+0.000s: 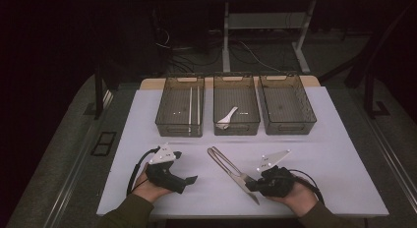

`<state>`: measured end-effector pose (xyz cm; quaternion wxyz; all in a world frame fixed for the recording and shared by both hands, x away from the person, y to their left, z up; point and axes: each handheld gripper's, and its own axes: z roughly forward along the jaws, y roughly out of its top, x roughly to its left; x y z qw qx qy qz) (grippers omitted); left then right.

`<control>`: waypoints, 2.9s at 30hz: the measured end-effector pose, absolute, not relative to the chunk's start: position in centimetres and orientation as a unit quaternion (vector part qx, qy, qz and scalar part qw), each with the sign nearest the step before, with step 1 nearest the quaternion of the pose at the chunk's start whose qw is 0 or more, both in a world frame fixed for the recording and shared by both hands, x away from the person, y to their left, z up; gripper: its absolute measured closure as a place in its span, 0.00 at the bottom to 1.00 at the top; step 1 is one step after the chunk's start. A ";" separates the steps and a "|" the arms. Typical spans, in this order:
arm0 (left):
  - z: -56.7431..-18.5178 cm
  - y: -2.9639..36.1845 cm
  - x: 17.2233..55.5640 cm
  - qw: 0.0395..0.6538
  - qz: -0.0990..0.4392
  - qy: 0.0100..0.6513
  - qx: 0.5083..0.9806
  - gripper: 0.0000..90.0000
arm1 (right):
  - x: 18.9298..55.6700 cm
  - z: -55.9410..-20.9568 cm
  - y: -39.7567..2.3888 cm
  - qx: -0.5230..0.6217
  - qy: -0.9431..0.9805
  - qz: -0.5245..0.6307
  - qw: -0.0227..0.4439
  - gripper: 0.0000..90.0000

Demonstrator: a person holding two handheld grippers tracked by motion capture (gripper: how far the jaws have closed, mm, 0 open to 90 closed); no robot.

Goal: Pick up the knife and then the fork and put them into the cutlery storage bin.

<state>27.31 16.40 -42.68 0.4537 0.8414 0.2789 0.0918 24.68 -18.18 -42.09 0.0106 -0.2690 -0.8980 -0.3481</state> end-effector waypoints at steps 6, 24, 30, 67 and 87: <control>-42.7 16.4 27.3 0.453 0.090 0.278 0.842 0.00 | 24.3 -42.5 -18.0 -0.267 -0.906 -0.327 0.000 0.99; -42.8 16.2 27.3 0.451 0.087 0.282 0.842 0.00 | 24.7 -42.6 -18.3 -0.275 -0.910 -0.309 -0.024 1.00; -42.8 16.2 27.3 0.450 0.088 0.279 0.844 0.00 | 24.7 -42.7 -18.1 -0.275 -0.912 -0.304 -0.024 1.00; -42.9 16.0 27.5 0.455 0.083 0.273 0.843 0.00 | 32.1 -40.3 -16.6 -0.274 -0.922 -0.270 -0.046 0.82; -42.9 15.9 27.6 0.456 0.081 0.269 0.845 0.00 | 35.7 -41.9 -10.8 -0.225 -0.966 -0.122 -0.029 0.87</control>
